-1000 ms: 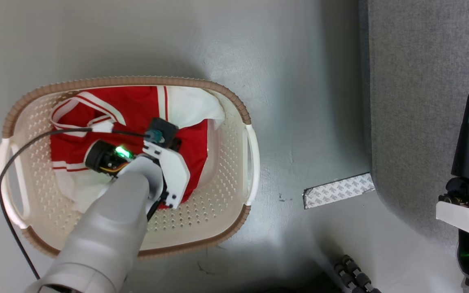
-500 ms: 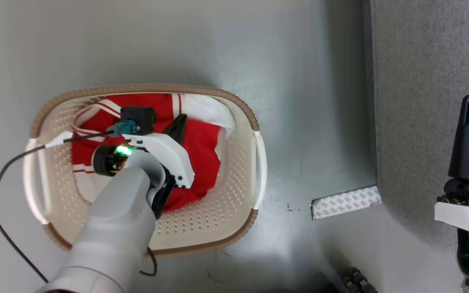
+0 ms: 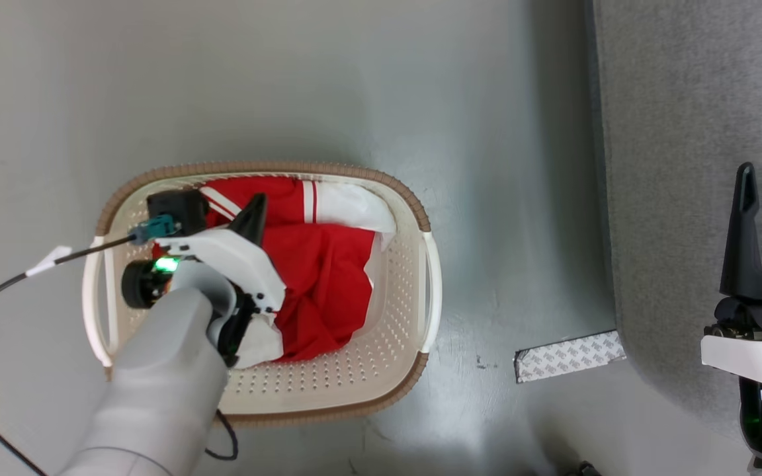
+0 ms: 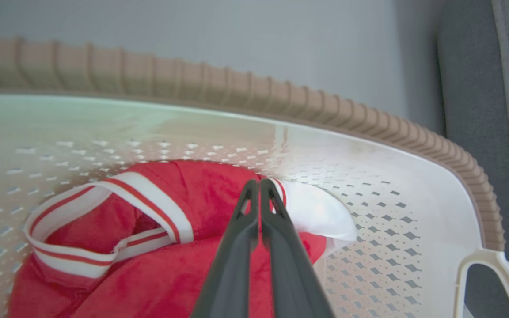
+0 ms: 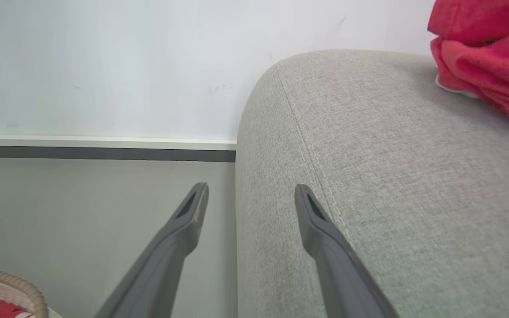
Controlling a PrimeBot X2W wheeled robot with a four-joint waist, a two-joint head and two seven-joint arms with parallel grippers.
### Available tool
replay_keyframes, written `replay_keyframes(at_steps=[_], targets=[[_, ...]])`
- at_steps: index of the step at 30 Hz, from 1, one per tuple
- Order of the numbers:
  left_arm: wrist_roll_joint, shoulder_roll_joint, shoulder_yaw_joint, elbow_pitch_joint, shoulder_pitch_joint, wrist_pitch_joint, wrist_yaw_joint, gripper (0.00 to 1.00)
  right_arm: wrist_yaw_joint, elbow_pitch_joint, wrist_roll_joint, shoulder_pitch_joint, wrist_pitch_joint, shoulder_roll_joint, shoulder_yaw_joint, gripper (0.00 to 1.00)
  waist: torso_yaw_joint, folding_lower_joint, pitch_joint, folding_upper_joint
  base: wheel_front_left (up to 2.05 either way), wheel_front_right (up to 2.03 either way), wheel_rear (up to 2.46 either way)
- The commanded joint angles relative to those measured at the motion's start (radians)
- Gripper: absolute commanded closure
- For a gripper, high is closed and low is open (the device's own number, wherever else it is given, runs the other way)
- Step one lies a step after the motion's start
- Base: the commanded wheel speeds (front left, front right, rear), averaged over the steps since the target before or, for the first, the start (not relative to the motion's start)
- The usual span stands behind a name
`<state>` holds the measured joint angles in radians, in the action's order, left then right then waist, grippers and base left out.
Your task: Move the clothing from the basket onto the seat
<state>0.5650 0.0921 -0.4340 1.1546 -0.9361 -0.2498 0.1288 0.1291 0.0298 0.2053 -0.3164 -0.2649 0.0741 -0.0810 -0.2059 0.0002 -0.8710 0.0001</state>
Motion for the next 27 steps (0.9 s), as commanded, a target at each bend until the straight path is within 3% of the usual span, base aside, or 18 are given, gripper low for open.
replay_keyframes(at_steps=[1,2,3,6,7,16,27], targets=[[0.004,0.01,0.0,0.004,0.011,-0.006,0.001,1.0,0.003,-0.006,-0.008,0.008,0.001,0.005,-0.001,0.0,-0.002,-0.0002,0.009,-0.0001,0.0,0.0,0.0],[0.003,0.011,-0.001,0.008,0.016,-0.007,-0.003,1.0,0.003,-0.008,-0.009,0.009,0.001,0.004,0.0,0.0,-0.004,-0.0002,0.016,-0.0001,0.0,0.0,0.0],[0.004,0.011,0.0,0.012,0.021,-0.008,-0.005,0.9,0.003,-0.011,-0.01,0.01,0.001,0.004,0.0,0.0,-0.005,-0.0002,0.025,-0.0001,0.0,0.0,0.0],[0.009,0.01,0.004,0.021,0.04,-0.012,-0.012,0.05,0.003,-0.019,-0.01,0.013,0.001,0.002,0.001,0.0,-0.009,-0.0002,0.054,-0.0001,0.0,0.0,0.0],[0.011,0.008,0.005,0.022,0.047,-0.013,-0.014,0.0,0.003,-0.021,-0.01,0.013,0.001,0.001,0.001,0.0,-0.01,-0.0002,0.065,-0.0001,0.0,0.0,0.0],[0.015,0.003,0.034,-0.029,0.143,-0.015,-0.024,0.0,0.003,-0.059,-0.014,0.039,0.001,-0.003,0.001,0.0,0.001,-0.0002,0.215,-0.0001,0.0,0.0,0.0],[-0.044,0.02,0.121,-0.269,0.368,-0.015,-0.067,0.0,0.003,-0.117,-0.043,0.109,0.001,-0.002,-0.004,0.0,0.046,-0.0002,0.468,-0.0001,0.0,0.0,0.0]])
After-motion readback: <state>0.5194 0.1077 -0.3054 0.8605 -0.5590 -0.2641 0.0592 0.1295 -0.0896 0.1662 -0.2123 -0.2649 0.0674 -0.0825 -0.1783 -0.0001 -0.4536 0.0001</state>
